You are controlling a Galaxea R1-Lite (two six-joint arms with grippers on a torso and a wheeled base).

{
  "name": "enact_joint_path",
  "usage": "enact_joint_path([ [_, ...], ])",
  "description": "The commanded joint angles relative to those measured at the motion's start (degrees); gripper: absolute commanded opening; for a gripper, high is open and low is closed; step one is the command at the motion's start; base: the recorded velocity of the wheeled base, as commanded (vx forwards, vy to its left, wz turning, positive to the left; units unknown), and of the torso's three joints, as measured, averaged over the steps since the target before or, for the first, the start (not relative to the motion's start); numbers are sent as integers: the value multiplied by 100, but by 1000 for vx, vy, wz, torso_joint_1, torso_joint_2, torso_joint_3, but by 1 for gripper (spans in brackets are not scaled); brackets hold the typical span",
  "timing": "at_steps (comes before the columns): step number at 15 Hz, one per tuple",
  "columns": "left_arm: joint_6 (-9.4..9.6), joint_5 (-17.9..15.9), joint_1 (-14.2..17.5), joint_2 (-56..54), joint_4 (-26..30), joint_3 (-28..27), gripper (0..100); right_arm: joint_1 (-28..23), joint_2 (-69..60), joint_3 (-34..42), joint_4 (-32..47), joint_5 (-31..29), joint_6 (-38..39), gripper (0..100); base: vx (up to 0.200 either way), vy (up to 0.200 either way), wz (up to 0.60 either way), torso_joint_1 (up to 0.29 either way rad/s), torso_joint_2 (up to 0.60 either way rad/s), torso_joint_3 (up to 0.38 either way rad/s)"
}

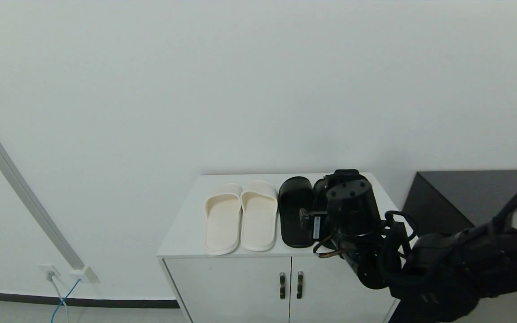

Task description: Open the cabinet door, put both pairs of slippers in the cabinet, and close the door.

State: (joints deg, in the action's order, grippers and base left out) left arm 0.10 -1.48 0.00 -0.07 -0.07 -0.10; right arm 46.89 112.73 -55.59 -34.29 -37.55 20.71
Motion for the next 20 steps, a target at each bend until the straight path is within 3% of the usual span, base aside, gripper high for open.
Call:
enact_joint_path([
  [1, -1, -2, 0, 7, -1, 1, 0, -101, 575, -339, 1, -130, 3, 100, 0, 0, 0, 0, 0, 0],
  [8, -10, -2, 0, 7, -1, 1, 0, -725, 2078, -2228, 10, -341, -296, 100, 0, 0, 0, 0, 0, 0],
  [14, -10, -2, 0, 7, -1, 1, 0, -892, 2447, -2808, 1, -420, -454, 100, 0, 0, 0, 0, 0, 0],
  [15, -10, -2, 0, 7, -1, 1, 0, -892, 2447, -2808, 1, -429, -454, 0, 0, 0, 0, 0, 0, 0],
  [20, -10, -2, 0, 7, -1, 1, 0, -900, 2306, -2764, 1, -490, -454, 0, 0, 0, 0, 0, 0, 0],
])
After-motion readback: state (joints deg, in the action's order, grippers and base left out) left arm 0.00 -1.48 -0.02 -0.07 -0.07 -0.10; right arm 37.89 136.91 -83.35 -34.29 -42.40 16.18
